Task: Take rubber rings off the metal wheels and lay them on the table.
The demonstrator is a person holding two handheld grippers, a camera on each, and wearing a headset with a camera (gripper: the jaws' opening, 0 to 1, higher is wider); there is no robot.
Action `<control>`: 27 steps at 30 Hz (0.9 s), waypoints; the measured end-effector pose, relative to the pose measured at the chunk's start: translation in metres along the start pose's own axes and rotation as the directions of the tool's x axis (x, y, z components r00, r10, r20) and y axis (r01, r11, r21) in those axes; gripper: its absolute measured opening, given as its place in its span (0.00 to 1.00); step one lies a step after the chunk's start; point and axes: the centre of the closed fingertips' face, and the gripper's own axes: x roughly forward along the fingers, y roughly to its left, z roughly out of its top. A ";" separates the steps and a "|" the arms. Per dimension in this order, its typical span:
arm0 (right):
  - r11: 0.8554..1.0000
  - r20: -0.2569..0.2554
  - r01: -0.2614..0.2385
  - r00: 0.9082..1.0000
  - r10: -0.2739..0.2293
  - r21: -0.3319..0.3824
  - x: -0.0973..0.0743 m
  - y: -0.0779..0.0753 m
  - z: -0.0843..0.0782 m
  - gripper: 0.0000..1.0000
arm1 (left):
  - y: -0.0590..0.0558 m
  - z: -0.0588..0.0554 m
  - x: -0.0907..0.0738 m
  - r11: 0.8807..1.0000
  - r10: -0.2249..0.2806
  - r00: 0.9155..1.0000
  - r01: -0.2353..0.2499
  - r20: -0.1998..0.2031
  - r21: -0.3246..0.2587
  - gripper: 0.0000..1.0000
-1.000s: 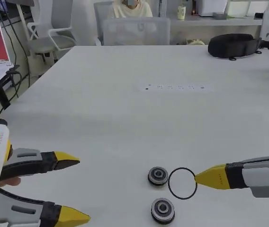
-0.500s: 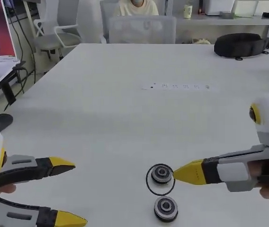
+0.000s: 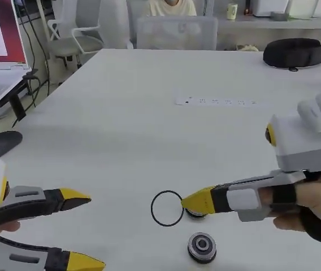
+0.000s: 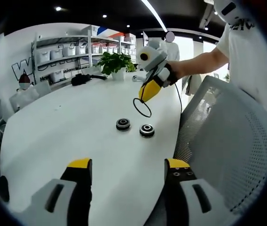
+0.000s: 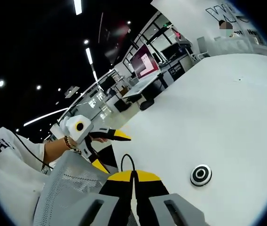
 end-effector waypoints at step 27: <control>0.997 -0.123 0.077 0.990 -0.073 0.029 0.047 -0.053 -0.035 0.00 | -0.009 -0.003 0.003 1.000 -0.008 1.000 0.008 0.007 -0.023 0.62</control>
